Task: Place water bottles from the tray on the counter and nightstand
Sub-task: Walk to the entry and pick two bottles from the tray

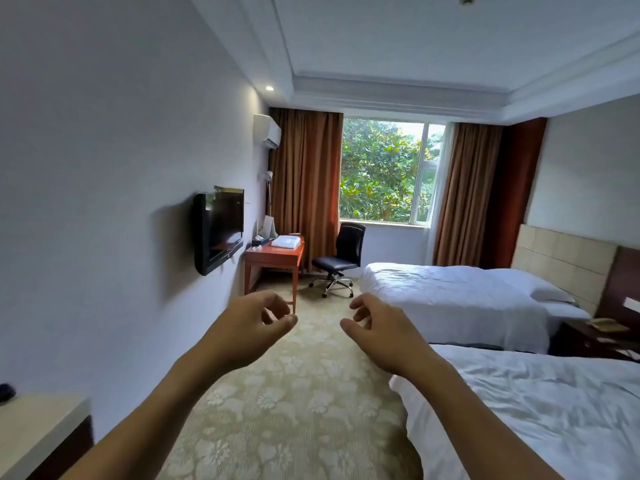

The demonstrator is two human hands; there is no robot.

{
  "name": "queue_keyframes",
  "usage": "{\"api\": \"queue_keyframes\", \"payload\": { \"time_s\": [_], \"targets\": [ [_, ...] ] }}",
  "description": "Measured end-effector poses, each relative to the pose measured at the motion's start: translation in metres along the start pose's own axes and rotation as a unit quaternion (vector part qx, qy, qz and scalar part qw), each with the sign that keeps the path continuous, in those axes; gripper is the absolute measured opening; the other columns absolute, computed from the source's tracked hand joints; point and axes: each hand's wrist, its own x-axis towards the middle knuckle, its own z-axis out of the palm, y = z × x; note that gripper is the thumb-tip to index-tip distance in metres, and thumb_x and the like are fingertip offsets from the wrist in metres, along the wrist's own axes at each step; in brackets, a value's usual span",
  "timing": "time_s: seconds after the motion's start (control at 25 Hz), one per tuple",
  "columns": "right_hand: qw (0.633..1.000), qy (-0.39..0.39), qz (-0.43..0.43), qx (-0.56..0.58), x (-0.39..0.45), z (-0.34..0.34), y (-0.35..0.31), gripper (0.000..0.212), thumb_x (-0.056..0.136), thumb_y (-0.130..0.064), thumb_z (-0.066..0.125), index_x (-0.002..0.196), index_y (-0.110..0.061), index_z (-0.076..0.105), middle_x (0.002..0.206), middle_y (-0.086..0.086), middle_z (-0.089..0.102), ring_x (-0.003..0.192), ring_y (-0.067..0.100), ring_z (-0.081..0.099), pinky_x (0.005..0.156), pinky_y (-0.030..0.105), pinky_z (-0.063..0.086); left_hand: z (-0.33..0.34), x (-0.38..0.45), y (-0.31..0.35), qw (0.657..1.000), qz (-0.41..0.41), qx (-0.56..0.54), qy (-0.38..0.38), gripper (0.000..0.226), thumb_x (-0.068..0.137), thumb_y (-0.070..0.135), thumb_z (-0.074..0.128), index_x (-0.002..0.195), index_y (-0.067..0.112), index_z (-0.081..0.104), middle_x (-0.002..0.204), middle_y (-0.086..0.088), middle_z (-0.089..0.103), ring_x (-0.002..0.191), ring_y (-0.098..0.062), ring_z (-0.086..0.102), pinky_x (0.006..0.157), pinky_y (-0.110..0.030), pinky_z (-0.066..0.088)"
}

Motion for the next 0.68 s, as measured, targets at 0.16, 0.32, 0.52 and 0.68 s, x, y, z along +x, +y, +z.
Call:
{"api": "queue_keyframes", "payload": {
  "time_s": [0.16, 0.32, 0.52, 0.68],
  "targets": [
    [1.0, 0.017, 0.025, 0.009, 0.113, 0.022, 0.027, 0.036, 0.089, -0.049, 0.062, 0.119, -0.031, 0.058, 0.101, -0.015, 0.062, 0.088, 0.004, 0.059, 0.08, 0.028, 0.053, 0.02, 0.111, -0.056, 1.0, 0.014, 0.026, -0.008, 0.011, 0.084, 0.052, 0.065, 0.086, 0.045, 0.057, 0.083, 0.024, 0.062, 0.074, 0.002, 0.063, 0.063, -0.018, 0.055],
    [0.999, 0.02, 0.028, 0.017, 0.211, 0.048, 0.067, 0.036, 0.089, -0.047, 0.062, 0.121, -0.03, 0.058, 0.103, -0.012, 0.062, 0.086, 0.003, 0.06, 0.08, 0.027, 0.053, 0.042, 0.209, -0.103, 0.999, 0.033, 0.031, -0.008, 0.011, 0.084, 0.05, 0.066, 0.089, 0.044, 0.058, 0.083, 0.023, 0.062, 0.074, 0.003, 0.061, 0.063, -0.017, 0.053],
    [0.999, 0.02, 0.039, 0.029, 0.333, 0.091, 0.136, 0.035, 0.088, -0.049, 0.063, 0.119, -0.031, 0.057, 0.101, -0.014, 0.062, 0.087, 0.001, 0.06, 0.08, 0.028, 0.053, 0.099, 0.325, -0.168, 0.999, 0.03, 0.04, -0.014, 0.015, 0.086, 0.047, 0.067, 0.094, 0.038, 0.058, 0.084, 0.022, 0.061, 0.076, 0.004, 0.06, 0.063, -0.013, 0.047],
    [0.999, 0.025, 0.029, 0.037, 0.445, 0.126, 0.206, 0.038, 0.088, -0.049, 0.062, 0.12, -0.029, 0.057, 0.097, -0.018, 0.061, 0.088, 0.003, 0.06, 0.08, 0.029, 0.053, 0.156, 0.435, -0.221, 0.999, 0.013, 0.045, 0.006, 0.015, 0.085, 0.048, 0.065, 0.091, 0.037, 0.057, 0.084, 0.019, 0.062, 0.075, 0.002, 0.061, 0.067, -0.024, 0.055]
  ]
}}
